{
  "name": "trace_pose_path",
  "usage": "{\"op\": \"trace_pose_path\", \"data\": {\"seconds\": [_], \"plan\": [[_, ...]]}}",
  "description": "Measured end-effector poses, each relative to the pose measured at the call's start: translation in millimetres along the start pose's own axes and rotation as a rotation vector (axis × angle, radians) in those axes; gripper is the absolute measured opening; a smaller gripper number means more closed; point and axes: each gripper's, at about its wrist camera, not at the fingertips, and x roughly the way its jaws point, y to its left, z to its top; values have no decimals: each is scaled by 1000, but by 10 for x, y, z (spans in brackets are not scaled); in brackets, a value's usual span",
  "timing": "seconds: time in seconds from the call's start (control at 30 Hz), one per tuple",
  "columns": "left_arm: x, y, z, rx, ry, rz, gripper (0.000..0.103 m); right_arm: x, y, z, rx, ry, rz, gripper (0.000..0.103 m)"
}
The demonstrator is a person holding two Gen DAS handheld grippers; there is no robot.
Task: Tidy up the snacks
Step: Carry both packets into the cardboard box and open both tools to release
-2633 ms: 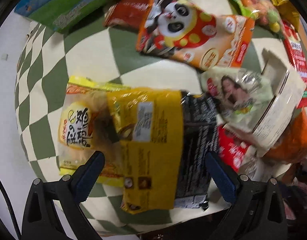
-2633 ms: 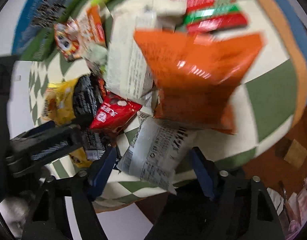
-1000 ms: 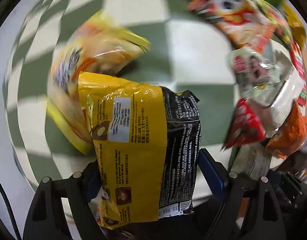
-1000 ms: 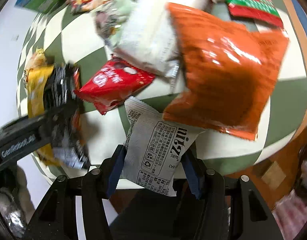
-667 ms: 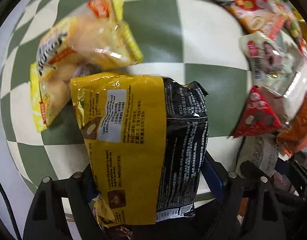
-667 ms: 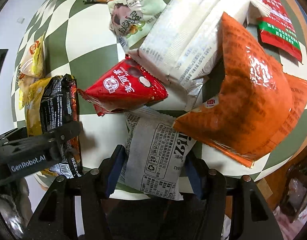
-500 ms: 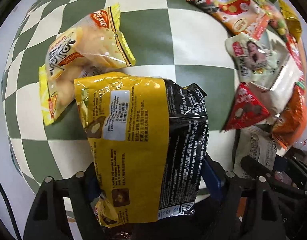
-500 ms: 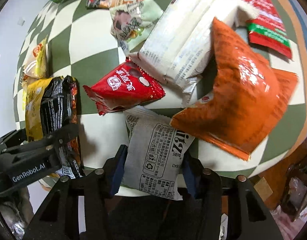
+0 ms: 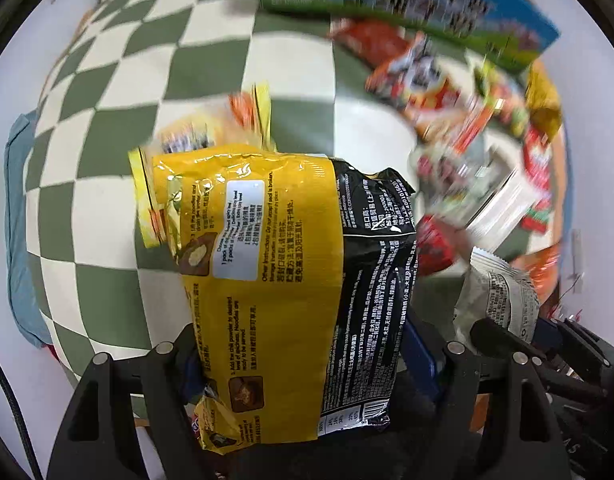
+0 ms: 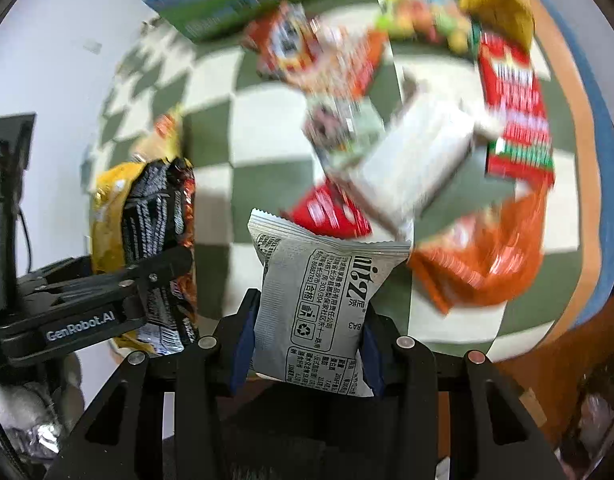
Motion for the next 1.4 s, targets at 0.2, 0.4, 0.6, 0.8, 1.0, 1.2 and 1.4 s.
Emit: {"op": "trace_pose_path", "data": {"seconds": [0.2, 0.4, 0.6, 0.8, 1.0, 1.2, 1.4], "plan": [[-797, -227, 580, -43, -82, -57, 78, -648, -76, 537, -51, -84, 76, 47], [-1514, -527, 1362, -35, -163, -126, 78, -1177, -169, 1390, -73, -190, 101, 47], [-1759, -738, 2263, -40, -238, -137, 78, -1478, -252, 2353, -137, -294, 92, 47], [-1512, -725, 3317, -57, -213, -84, 78, -1163, -84, 3448, -190, -330, 45, 47], [-869, -601, 4040, -86, -71, -66, 78, -645, -97, 4278, -194, -265, -27, 47], [-435, -565, 4332, -90, 47, -56, 80, -78, -270, 4712, -129, -104, -41, 92], [-457, -556, 4349, -63, 25, -15, 92, -32, -303, 4653, -125, -50, -87, 97]]}}
